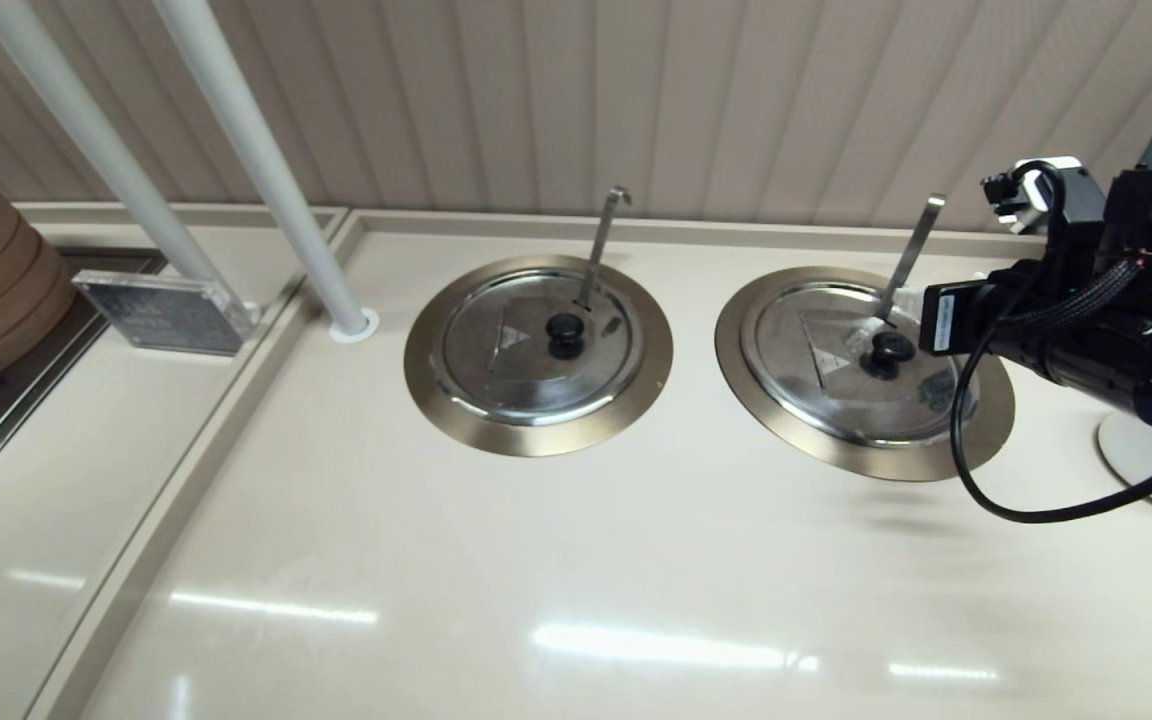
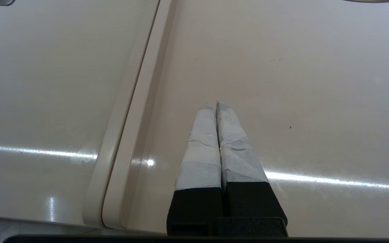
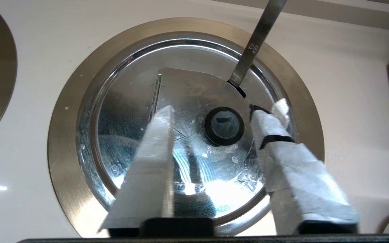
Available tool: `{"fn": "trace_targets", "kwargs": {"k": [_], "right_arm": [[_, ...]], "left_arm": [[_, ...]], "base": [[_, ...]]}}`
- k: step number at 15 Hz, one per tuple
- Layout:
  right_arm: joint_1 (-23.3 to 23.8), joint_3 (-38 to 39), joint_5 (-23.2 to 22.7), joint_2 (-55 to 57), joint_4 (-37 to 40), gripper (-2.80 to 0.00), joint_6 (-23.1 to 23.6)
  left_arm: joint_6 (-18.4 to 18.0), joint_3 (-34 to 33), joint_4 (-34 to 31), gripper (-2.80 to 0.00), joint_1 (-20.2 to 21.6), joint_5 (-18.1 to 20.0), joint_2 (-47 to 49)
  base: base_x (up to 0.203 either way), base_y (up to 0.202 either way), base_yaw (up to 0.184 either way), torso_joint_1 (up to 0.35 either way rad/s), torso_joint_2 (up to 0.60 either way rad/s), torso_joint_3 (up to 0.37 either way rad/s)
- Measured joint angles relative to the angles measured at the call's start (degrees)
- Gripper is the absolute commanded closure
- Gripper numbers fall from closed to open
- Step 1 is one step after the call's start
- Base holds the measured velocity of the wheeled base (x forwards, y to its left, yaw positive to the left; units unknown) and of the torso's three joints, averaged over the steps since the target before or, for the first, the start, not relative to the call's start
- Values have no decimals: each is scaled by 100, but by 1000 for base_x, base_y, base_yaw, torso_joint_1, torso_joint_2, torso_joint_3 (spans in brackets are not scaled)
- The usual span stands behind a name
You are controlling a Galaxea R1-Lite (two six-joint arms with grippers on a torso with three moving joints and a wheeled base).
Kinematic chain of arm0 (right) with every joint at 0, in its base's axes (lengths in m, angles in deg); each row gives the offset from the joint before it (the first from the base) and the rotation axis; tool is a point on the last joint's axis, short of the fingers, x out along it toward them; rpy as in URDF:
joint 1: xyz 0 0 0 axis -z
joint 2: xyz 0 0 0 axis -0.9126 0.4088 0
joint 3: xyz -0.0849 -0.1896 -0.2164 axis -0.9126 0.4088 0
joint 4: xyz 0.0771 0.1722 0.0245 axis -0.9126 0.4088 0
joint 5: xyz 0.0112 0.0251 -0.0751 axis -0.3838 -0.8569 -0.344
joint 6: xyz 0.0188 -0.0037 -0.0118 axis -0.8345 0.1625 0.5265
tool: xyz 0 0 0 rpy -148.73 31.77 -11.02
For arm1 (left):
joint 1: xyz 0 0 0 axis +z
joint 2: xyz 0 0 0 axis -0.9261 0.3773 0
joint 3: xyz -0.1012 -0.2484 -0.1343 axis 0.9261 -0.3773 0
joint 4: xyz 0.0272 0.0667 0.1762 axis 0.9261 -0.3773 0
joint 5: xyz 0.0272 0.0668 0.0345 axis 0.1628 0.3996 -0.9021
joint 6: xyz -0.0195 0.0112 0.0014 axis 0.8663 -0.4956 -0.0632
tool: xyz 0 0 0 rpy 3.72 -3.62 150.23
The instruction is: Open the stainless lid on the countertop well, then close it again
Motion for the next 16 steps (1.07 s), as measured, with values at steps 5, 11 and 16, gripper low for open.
{"fn": "trace_targets", "kwargs": {"k": [5,11,16], "right_arm": [[-52,28,-50,-119,206,0,-185],[-129,574,-568,-1050,639,0,-469],[-106,1275,181,-2303,1798,0,-287]], "left_arm": [[-2,-2,-2,0,0,1,0],[-3,-2,0,0,0,1,0],[-2,0,0,0,0,-2,0]], "base": [[0,0,0,0,0,0],[0,0,0,0,0,0],[0,0,0,0,0,0]]}}
